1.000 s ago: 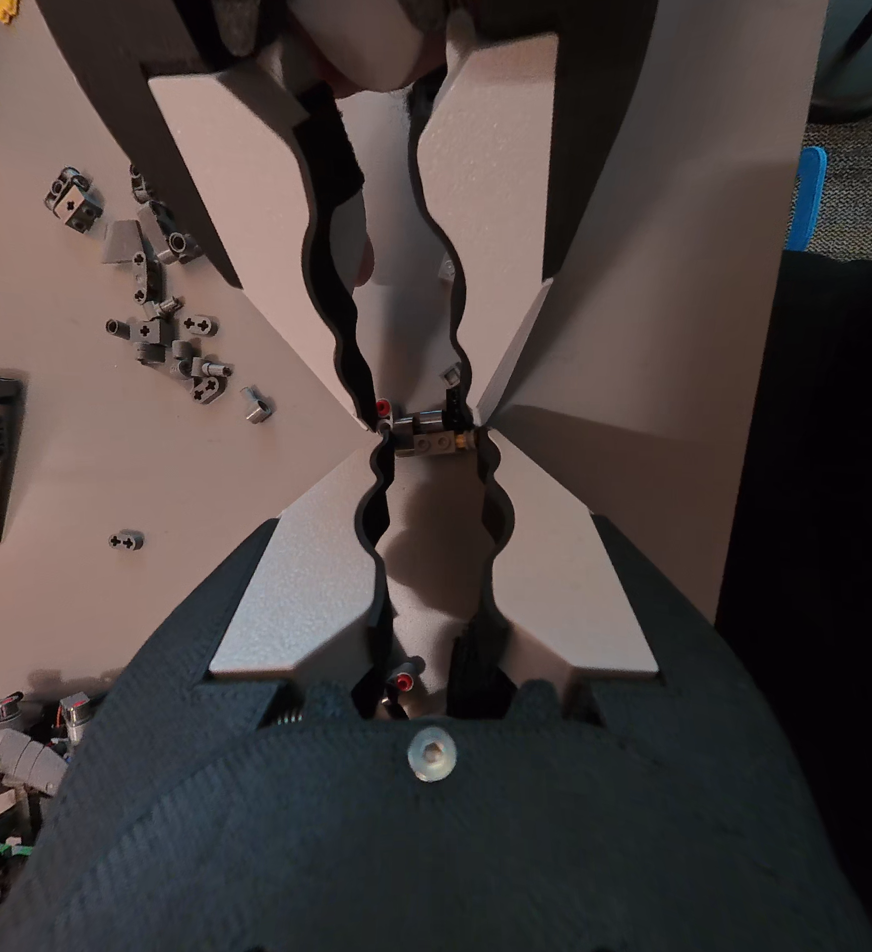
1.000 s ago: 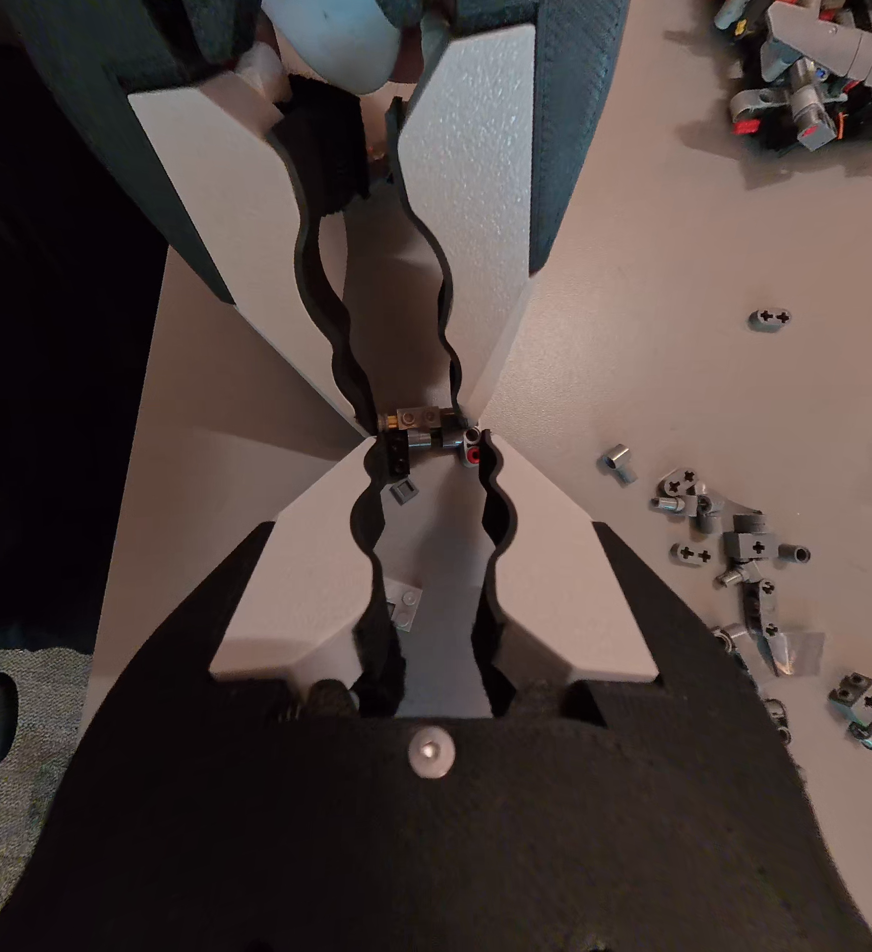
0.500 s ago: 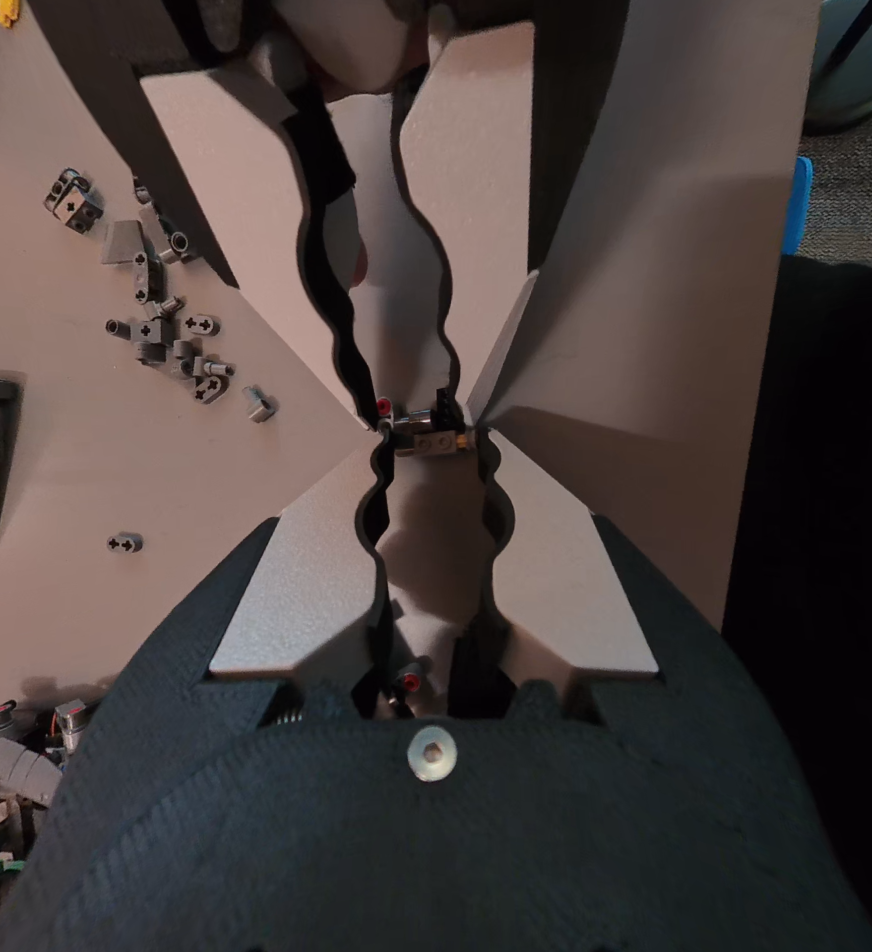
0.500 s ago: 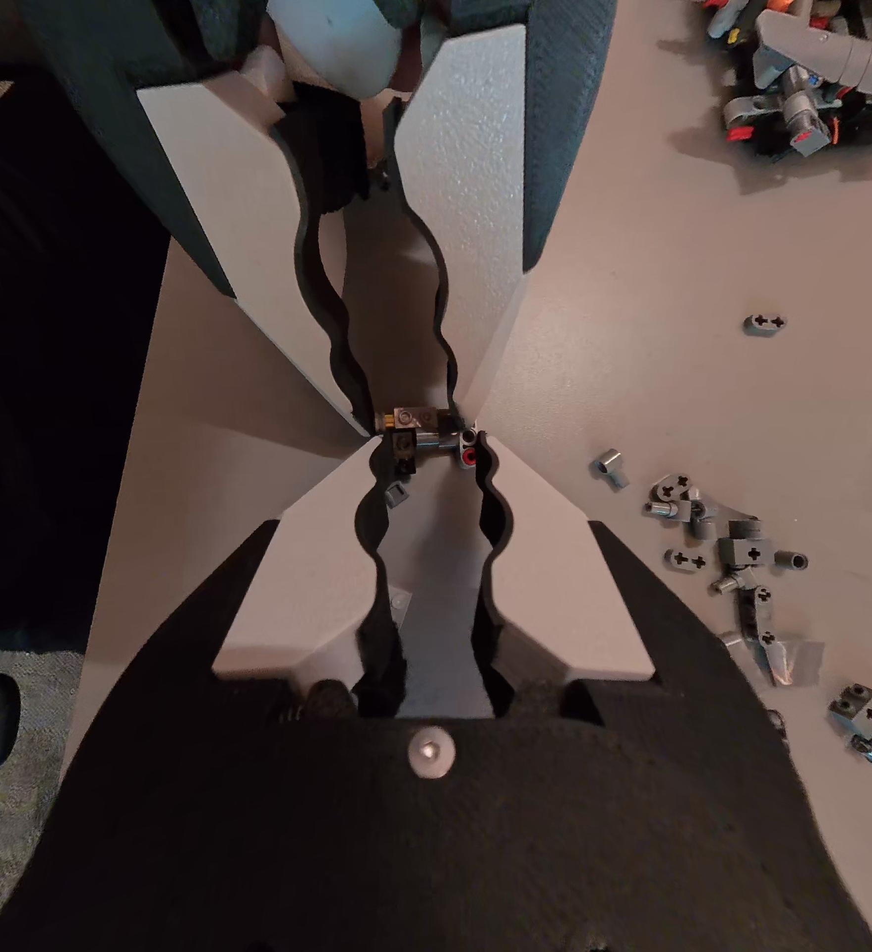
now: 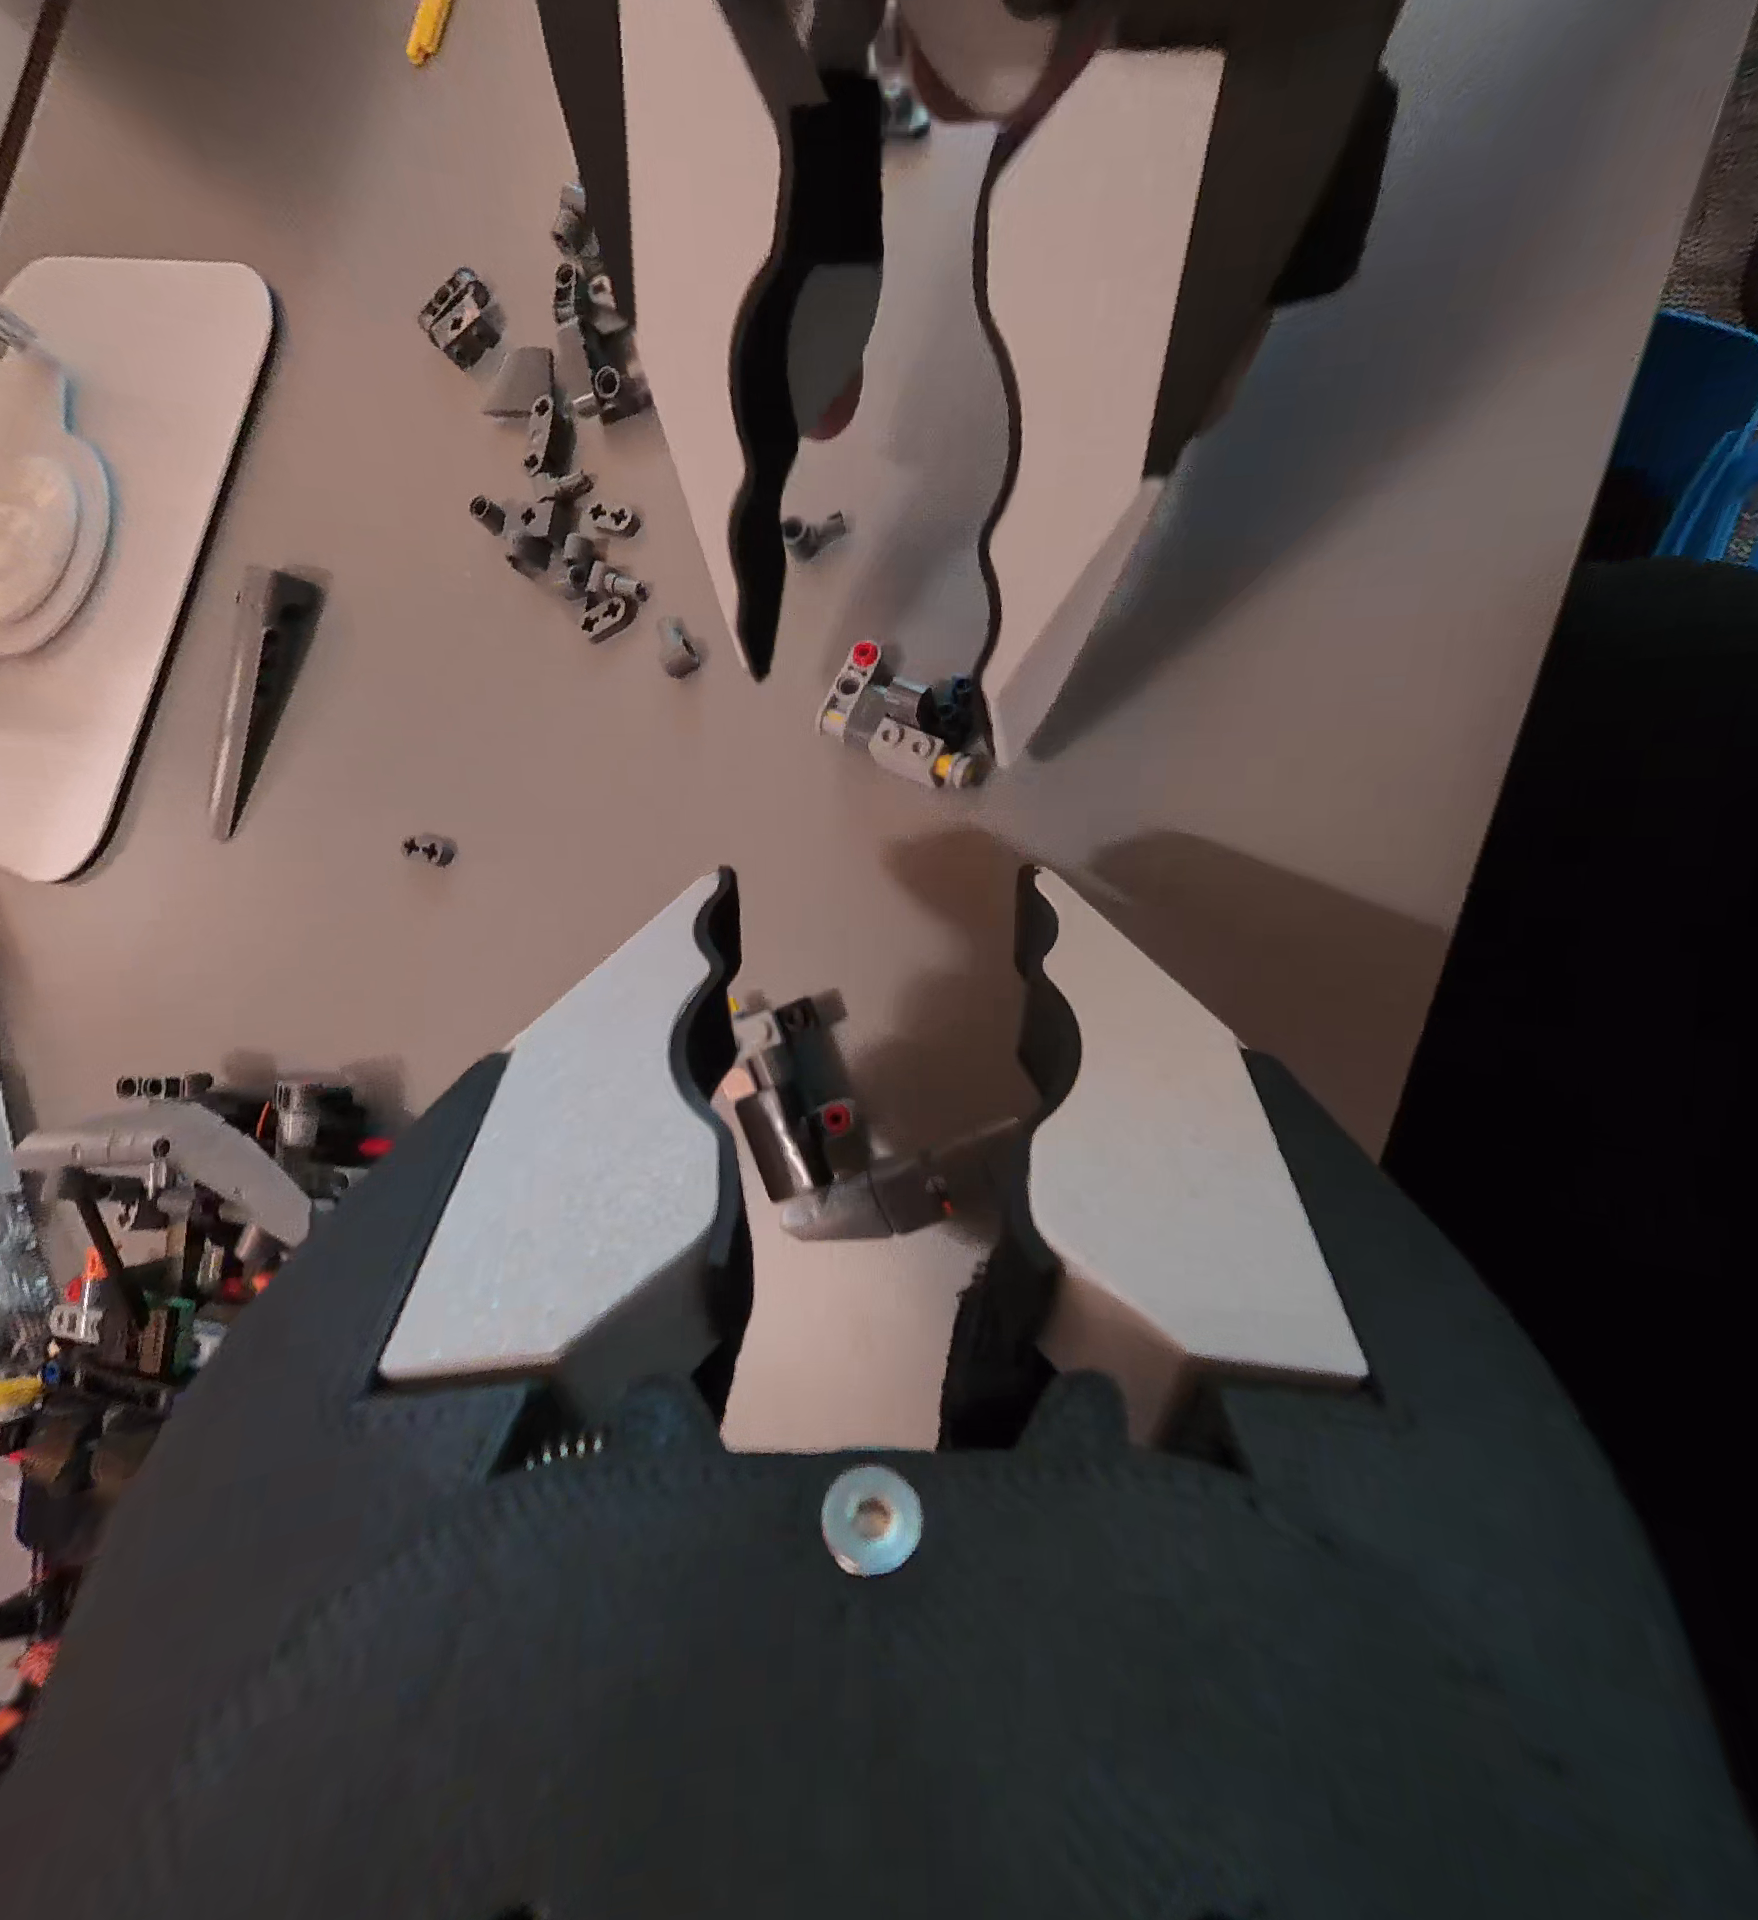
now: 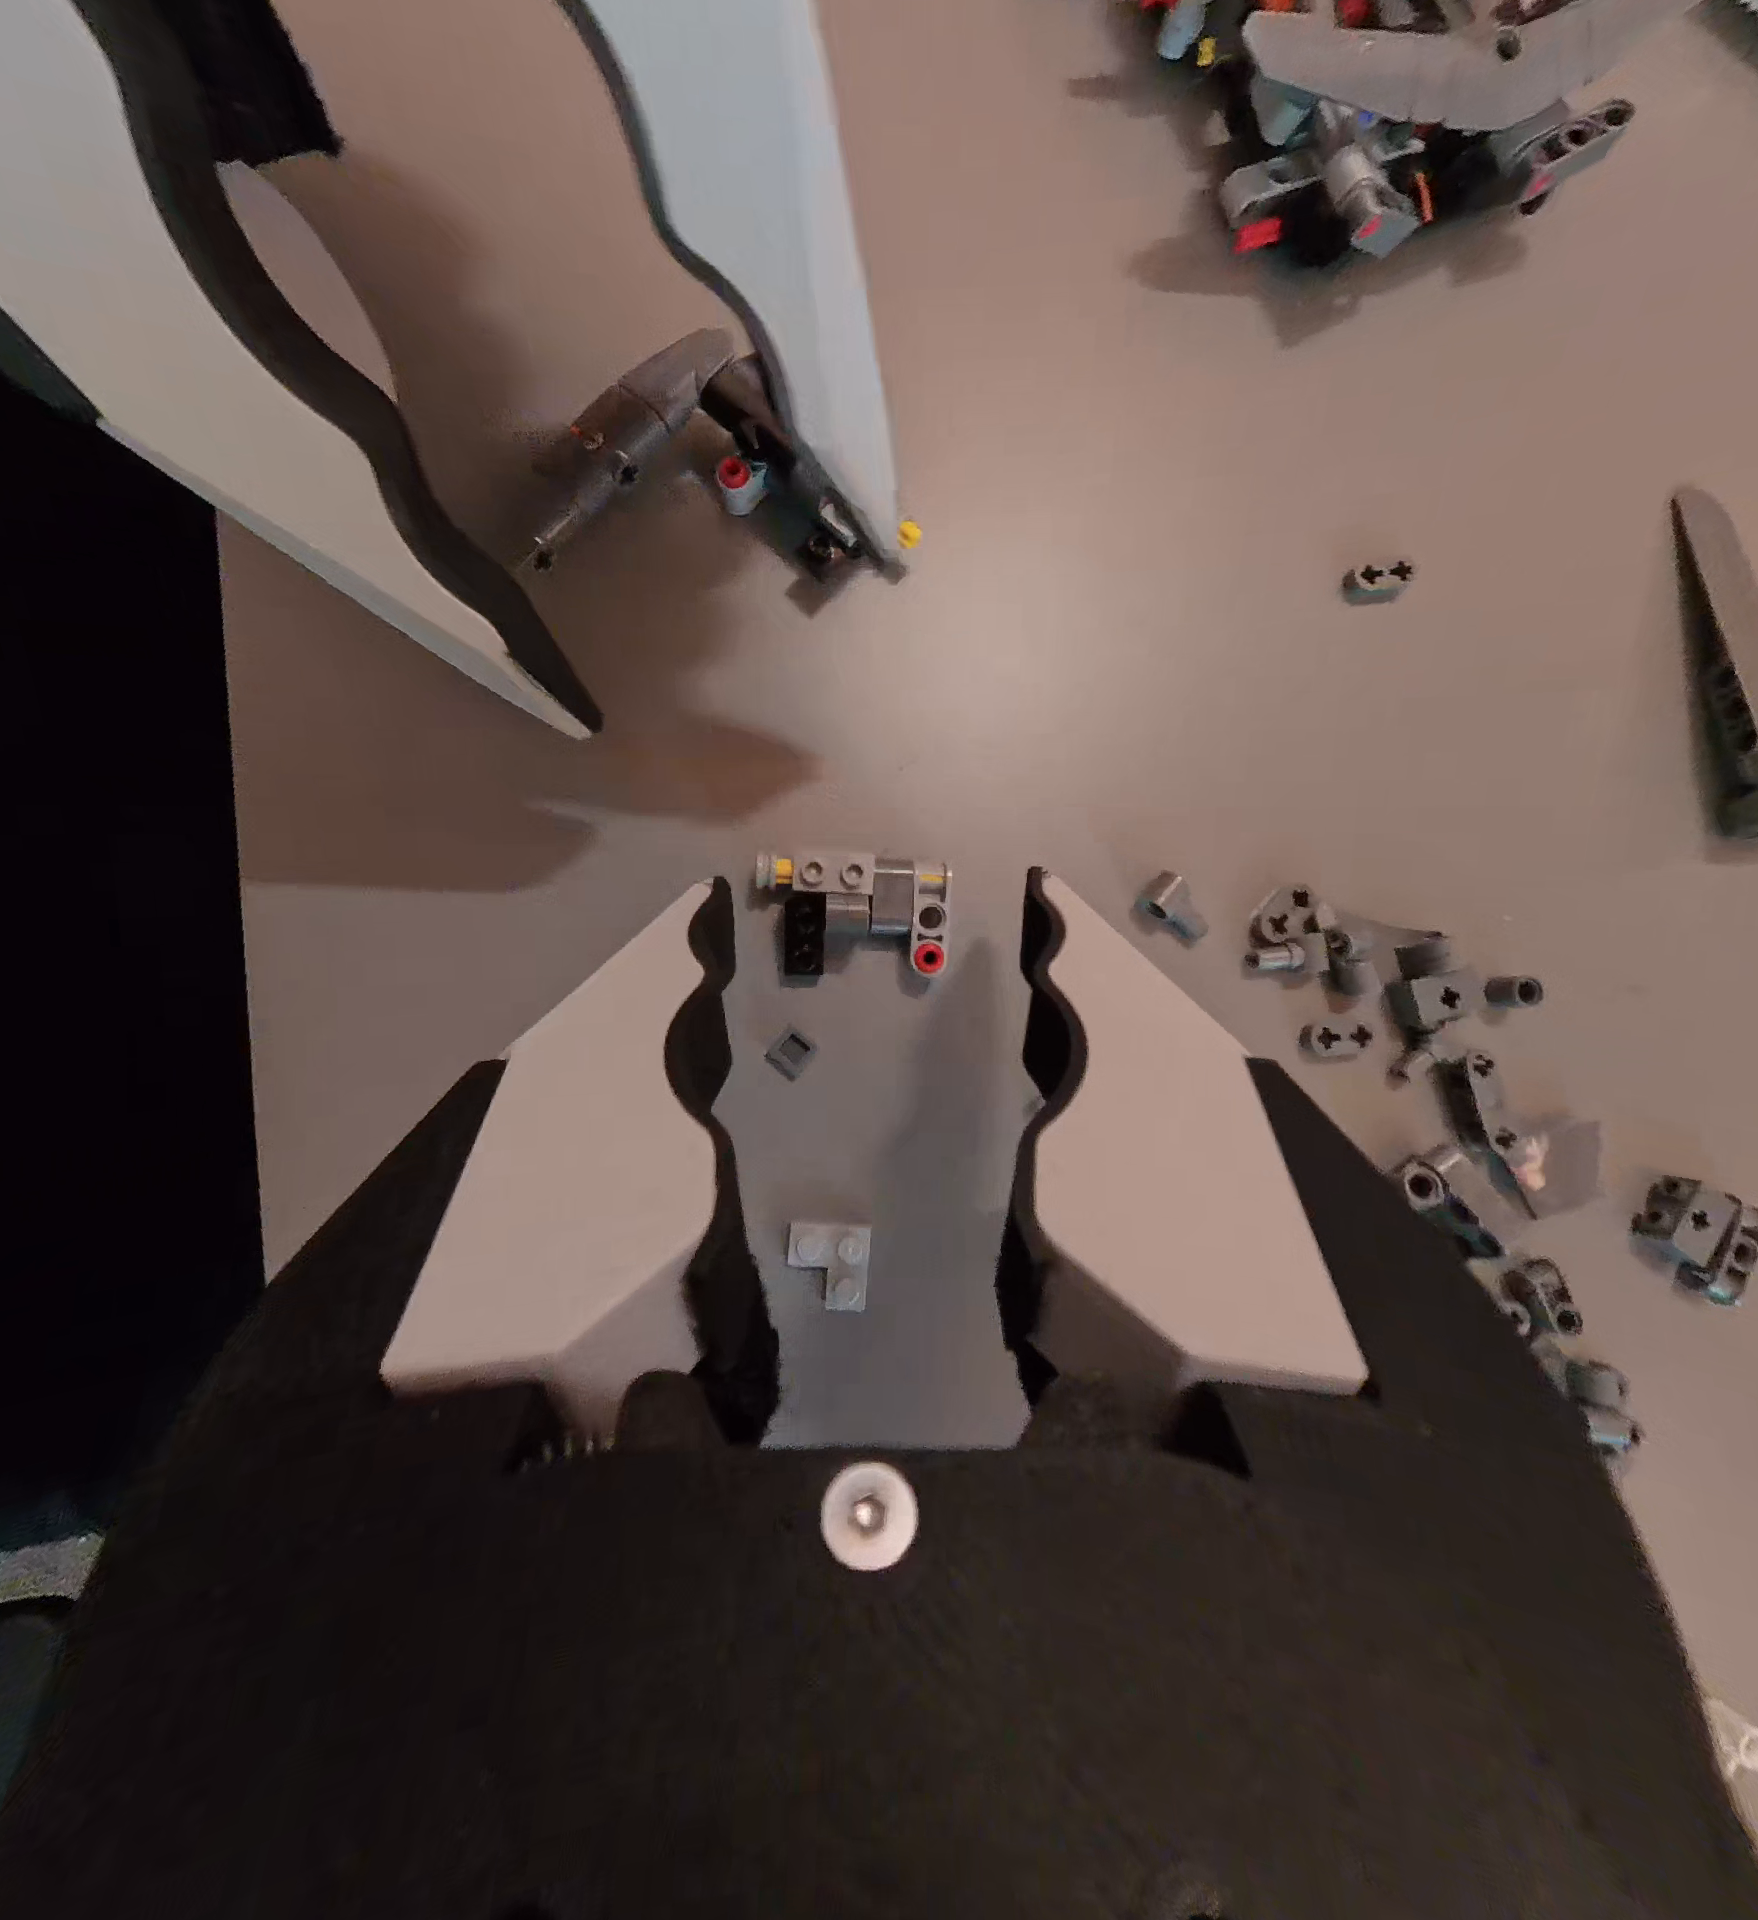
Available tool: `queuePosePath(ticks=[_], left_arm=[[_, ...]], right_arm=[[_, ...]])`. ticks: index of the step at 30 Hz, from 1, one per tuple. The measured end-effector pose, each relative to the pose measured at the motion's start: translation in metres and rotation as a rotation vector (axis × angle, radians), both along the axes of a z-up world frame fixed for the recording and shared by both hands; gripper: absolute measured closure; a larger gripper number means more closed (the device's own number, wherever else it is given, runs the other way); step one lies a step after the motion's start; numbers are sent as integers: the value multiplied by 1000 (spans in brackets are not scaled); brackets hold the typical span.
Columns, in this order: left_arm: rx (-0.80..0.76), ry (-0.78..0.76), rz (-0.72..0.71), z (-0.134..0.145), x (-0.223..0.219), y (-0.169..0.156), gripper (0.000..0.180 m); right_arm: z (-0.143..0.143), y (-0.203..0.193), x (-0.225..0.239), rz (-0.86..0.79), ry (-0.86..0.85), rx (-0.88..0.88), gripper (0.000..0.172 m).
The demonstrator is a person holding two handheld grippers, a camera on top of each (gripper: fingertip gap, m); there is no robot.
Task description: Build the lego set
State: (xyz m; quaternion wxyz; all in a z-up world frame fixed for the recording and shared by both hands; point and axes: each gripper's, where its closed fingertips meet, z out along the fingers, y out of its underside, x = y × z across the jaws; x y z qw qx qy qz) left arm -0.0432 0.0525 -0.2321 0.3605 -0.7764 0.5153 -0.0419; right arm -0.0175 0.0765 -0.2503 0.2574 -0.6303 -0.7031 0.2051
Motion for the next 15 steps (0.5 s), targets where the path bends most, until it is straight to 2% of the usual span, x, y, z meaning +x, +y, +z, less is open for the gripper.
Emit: queuePosePath(ticks=[2,3,6,11,15], left_arm=[[9,-18,7,1,-1,-7,130],[16,-22,8,1,0,-11,131],[27,-46,-4,-2,11,-21,133],[49,-15,-109,-11,37,-35,149],[84,23,-85,-15,36,-23,157]], right_arm=[[8,1,5,-13,36,-4,121],[11,0,9,-5,56,-2,130],[5,9,21,-28,39,11,131],[-2,14,19,-6,56,8,141],[0,14,12,8,52,7,146]])
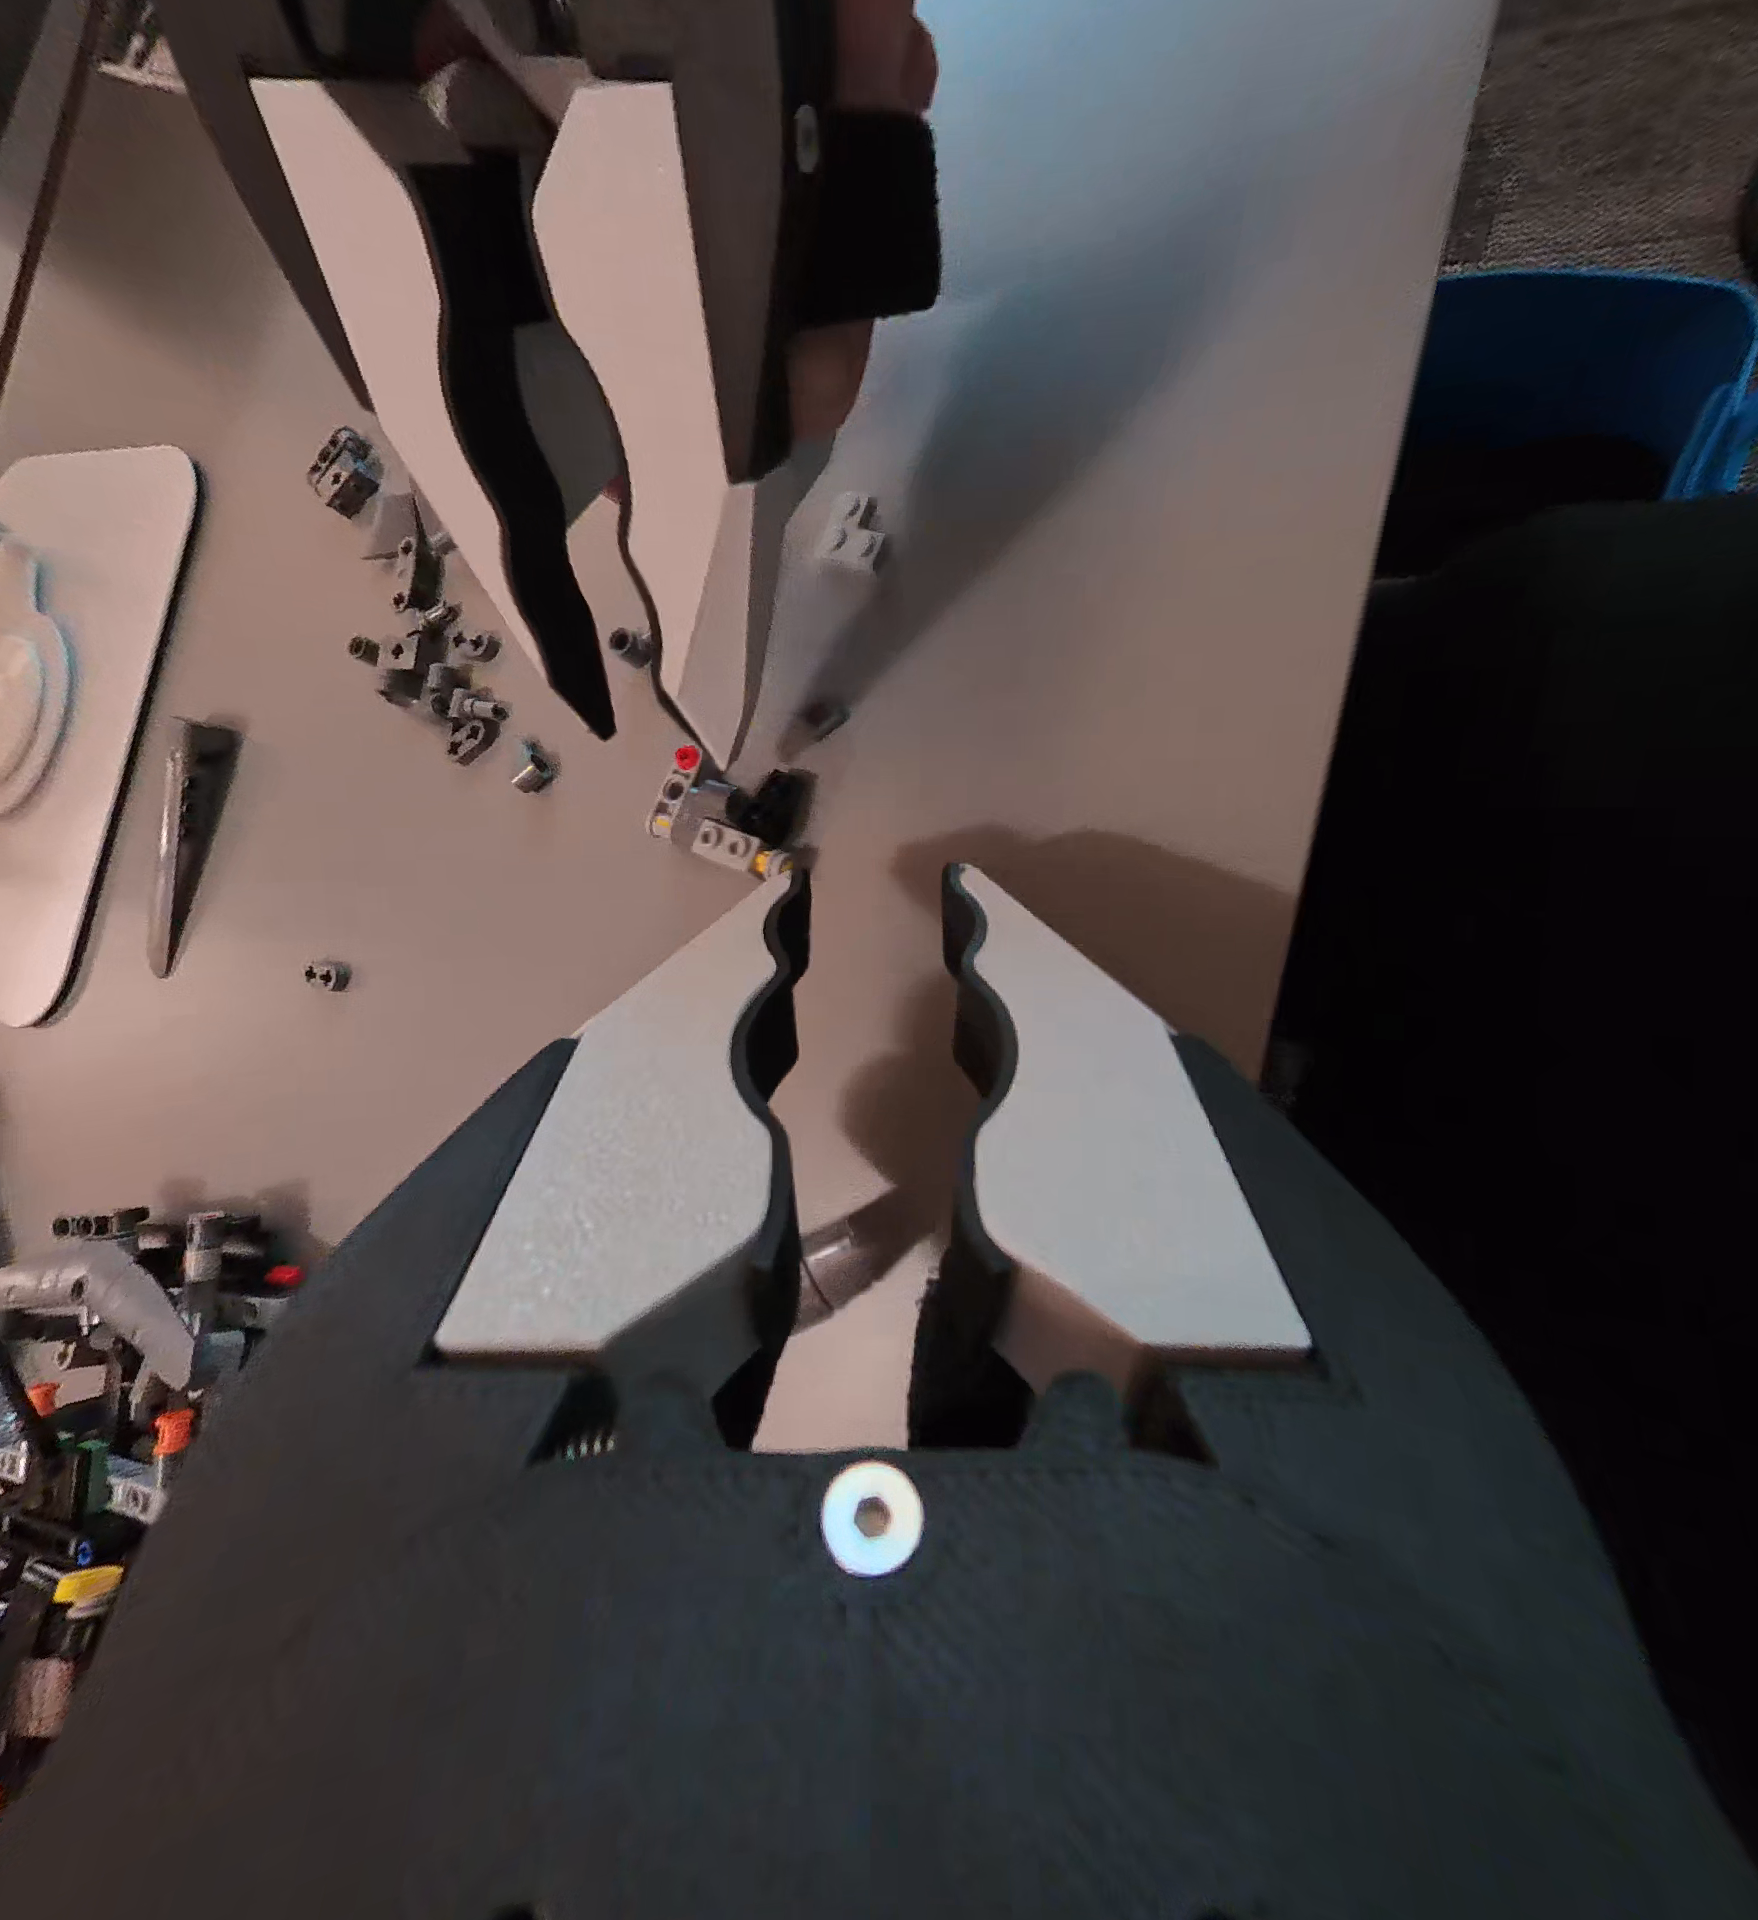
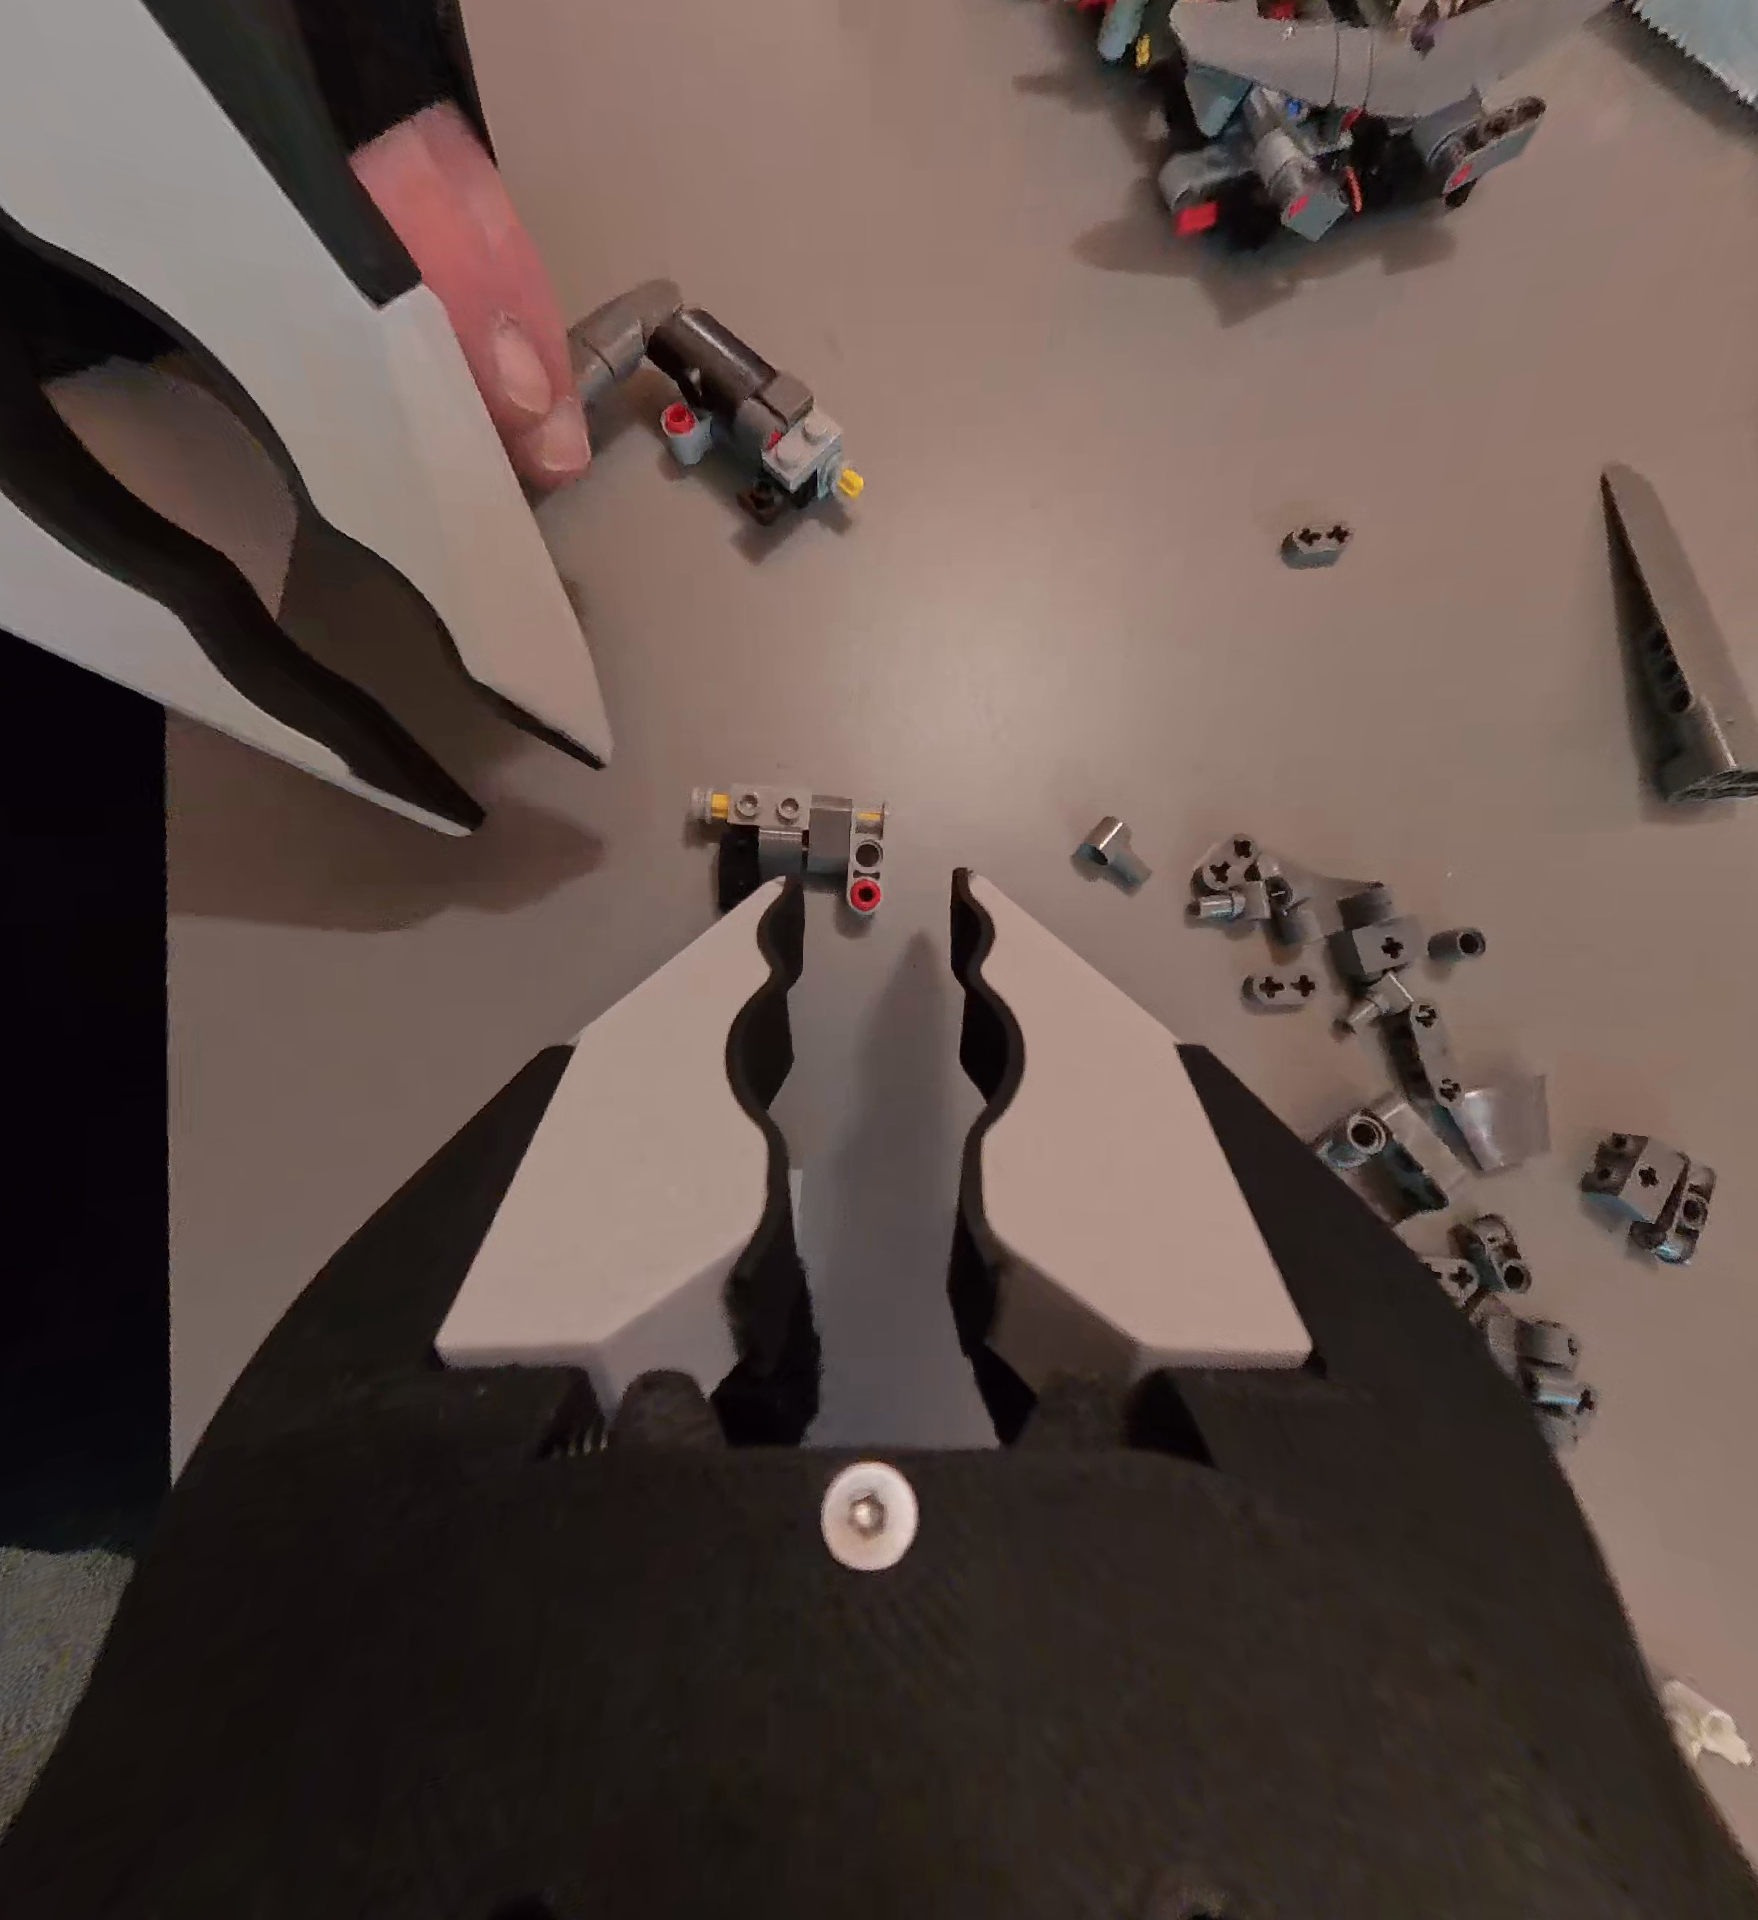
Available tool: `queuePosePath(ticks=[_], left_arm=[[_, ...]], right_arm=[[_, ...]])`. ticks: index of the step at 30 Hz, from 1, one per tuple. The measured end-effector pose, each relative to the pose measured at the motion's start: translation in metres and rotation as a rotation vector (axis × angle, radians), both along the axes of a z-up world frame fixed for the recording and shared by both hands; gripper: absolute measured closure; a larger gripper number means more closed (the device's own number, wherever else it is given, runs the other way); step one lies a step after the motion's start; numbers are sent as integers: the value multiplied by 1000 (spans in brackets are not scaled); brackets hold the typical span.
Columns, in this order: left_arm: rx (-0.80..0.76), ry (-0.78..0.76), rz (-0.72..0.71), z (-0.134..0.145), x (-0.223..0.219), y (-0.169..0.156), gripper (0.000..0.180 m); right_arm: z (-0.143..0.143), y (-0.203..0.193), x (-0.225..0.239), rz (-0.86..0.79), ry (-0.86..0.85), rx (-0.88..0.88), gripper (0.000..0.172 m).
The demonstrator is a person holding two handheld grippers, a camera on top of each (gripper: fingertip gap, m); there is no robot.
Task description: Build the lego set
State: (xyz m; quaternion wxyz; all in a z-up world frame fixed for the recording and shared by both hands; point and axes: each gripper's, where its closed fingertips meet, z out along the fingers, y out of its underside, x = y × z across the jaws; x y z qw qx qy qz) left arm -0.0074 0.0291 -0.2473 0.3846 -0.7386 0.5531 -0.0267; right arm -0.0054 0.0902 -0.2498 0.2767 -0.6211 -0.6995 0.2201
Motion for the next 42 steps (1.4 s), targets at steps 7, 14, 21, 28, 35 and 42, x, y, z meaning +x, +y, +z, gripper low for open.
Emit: queuePosePath(ticks=[7,14,21,28,35,42], left_arm=[[-4,4,31,-5,0,15,162],[-44,14,45,-12,-4,23,161],[-49,30,70,-11,-8,34,160],[-98,70,30,-14,-11,44,160],[-127,85,-36,-8,-24,49,153],[-121,2,-6,1,-20,25,155]], right_arm=[[-11,5,-3,12,-72,19,167],[-14,3,-1,-50,-69,2,172],[-8,-13,6,-4,-65,-1,172],[-11,-13,4,-66,-72,-11,172],[2,-15,5,-62,-32,-8,169],[10,22,-1,-78,0,75,169]])
